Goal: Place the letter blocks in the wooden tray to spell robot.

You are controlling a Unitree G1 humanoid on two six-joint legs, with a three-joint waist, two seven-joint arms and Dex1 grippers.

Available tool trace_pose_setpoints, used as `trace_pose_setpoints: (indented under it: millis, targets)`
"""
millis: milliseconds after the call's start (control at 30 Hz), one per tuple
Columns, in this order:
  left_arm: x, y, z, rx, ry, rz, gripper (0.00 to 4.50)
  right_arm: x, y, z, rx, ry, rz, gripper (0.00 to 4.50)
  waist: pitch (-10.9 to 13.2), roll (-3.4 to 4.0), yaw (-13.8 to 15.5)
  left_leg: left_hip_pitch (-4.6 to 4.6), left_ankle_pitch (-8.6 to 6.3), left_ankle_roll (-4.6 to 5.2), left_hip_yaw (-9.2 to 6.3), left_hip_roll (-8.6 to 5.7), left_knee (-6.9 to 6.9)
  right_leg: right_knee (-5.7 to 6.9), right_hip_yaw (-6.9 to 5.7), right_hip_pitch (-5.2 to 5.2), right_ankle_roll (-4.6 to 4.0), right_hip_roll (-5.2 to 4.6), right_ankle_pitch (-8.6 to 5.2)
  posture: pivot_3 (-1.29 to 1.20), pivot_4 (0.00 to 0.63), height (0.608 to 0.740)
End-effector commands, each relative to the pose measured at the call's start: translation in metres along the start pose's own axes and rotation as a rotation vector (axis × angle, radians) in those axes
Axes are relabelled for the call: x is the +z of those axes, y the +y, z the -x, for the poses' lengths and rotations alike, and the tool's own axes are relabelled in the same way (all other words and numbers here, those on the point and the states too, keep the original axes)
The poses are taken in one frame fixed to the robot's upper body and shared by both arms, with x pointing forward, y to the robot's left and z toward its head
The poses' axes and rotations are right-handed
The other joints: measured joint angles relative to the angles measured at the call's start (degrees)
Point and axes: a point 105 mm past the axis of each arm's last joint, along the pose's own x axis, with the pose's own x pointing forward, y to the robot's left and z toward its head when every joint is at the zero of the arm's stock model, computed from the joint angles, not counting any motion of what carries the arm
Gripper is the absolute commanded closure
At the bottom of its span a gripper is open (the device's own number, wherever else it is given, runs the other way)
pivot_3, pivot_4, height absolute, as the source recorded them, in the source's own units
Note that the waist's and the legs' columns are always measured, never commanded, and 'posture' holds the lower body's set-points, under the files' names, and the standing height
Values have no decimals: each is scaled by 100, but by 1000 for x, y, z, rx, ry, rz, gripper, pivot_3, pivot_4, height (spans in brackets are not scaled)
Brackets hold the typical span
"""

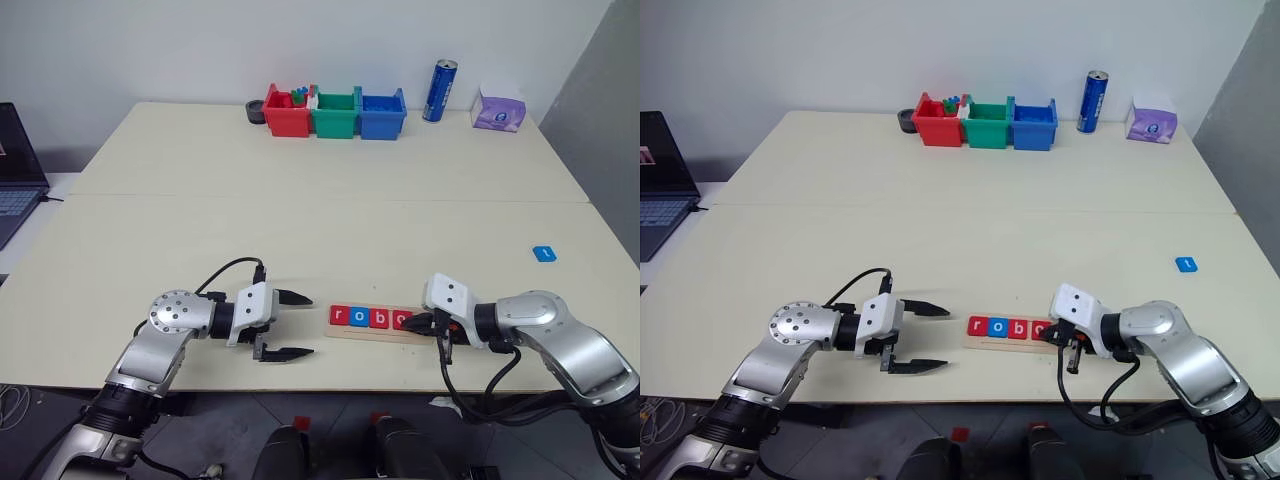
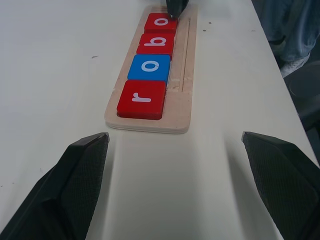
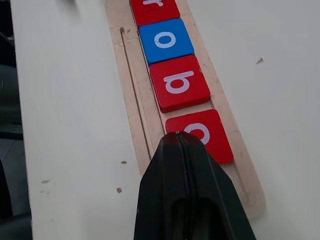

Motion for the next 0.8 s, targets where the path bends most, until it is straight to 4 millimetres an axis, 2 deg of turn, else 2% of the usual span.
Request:
trace_pose_setpoints:
  millis: [33, 133, 333, 600, 800]
  targets:
    - [6, -1, -1, -11, -9, -33, 0, 10, 0, 3, -2, -34, 27, 4484, 0, 0, 0, 0, 0, 0, 0, 0, 0, 0, 0, 0, 0, 0, 0, 0, 150, 740]
    - [6, -1, -1, -10, -10, -32, 0, 14, 0, 10, -7, -47, 20, 4484, 0, 0, 0, 0, 0, 0, 0, 0, 0, 0, 0, 0, 0, 0, 0, 0, 150, 740]
    - [6, -2, -2, -11, -12, -29, 0, 0, -7, 19, -39, 21, 27, 4484, 0, 0, 1, 0, 0, 0, 0, -1, 0, 0, 1, 0, 0, -3, 0, 0, 150, 740]
    - [5, -2, -2, -7, -12, -29, 0, -11, -14, 16, -48, 68, 56, 4484, 0, 0, -1, 0, 0, 0, 1, -1, 0, 0, 0, 0, 0, -2, 0, 0, 150, 740]
    - [4, -3, -1, -4, -11, -26, 0, -6, -15, 10, -28, 57, 87, 4484, 0, 0, -3, 1, 0, 0, 1, 0, 0, 0, 0, 0, 0, -2, 0, 0, 150, 740]
